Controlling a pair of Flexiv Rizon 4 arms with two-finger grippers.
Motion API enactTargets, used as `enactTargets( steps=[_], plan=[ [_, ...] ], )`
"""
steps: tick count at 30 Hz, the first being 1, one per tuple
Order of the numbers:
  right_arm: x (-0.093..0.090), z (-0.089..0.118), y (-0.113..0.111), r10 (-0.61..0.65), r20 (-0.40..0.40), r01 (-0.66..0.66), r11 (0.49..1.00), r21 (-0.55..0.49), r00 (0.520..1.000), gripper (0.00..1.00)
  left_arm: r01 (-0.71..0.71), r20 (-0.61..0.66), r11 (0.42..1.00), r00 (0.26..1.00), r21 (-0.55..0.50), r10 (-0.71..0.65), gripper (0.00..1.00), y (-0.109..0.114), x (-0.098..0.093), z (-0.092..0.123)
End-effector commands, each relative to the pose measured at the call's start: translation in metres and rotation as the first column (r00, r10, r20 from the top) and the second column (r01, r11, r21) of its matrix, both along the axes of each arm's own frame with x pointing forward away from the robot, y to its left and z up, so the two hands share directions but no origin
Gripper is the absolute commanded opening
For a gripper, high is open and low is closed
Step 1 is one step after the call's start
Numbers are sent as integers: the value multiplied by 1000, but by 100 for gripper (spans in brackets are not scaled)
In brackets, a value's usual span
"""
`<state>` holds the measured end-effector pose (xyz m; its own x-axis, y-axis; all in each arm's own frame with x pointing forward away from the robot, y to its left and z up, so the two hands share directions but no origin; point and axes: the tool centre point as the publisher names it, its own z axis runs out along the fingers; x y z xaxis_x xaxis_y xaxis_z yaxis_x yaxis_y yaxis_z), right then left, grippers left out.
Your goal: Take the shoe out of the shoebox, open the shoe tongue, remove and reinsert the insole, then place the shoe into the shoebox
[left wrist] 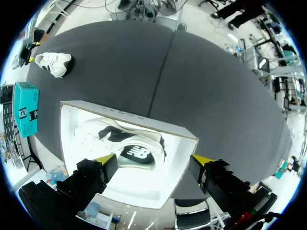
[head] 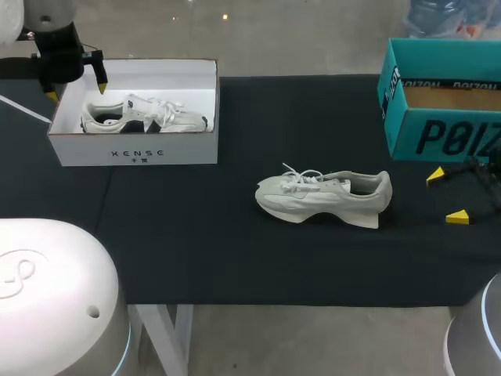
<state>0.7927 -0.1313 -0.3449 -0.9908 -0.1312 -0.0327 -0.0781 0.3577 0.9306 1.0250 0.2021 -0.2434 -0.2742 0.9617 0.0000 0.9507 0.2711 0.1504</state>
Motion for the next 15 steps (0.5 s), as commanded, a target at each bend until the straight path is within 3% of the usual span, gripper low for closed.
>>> enactTargets(
  steps=[1,5,15],
  plan=[
    [-10,1,-2,-202,32,203,979,-24,979,100,1,3,1000,1000,1,-1,100,0,-1,0],
    [-11,2,-1,-316,49,319,945,-66,947,100,1,3,1000,1000,1,-1,100,0,-1,0],
    [-7,-17,15,-417,90,425,897,-121,905,100,1,3,1000,1000,1,-1,100,0,-1,0]
  ],
)
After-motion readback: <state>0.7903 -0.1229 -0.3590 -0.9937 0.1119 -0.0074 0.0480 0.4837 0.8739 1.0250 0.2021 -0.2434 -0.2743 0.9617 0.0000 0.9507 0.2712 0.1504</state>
